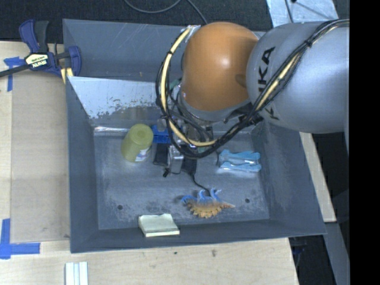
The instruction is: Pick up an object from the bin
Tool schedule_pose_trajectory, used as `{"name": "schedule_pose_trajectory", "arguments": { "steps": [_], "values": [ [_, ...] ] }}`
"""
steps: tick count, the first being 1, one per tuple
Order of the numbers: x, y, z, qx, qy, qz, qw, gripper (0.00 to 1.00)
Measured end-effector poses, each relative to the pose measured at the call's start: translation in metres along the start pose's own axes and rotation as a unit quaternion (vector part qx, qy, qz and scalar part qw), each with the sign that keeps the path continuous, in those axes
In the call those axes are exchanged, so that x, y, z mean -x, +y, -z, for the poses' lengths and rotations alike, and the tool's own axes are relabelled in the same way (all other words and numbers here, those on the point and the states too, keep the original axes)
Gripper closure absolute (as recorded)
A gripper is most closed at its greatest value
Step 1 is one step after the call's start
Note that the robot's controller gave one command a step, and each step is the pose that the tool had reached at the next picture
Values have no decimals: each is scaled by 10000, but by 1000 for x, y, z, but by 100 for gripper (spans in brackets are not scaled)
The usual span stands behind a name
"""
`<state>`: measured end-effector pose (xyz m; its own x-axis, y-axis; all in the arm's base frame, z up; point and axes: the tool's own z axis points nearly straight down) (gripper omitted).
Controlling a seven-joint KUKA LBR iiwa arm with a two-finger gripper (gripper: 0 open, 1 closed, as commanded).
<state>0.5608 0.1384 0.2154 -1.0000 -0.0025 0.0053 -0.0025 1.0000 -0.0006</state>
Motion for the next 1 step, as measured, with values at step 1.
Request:
{"name": "schedule_pose_trajectory", "arguments": {
  "steps": [1],
  "values": [
    [2, -1, 5, 9, -44, -13, 10000, 0]
  ]
}}
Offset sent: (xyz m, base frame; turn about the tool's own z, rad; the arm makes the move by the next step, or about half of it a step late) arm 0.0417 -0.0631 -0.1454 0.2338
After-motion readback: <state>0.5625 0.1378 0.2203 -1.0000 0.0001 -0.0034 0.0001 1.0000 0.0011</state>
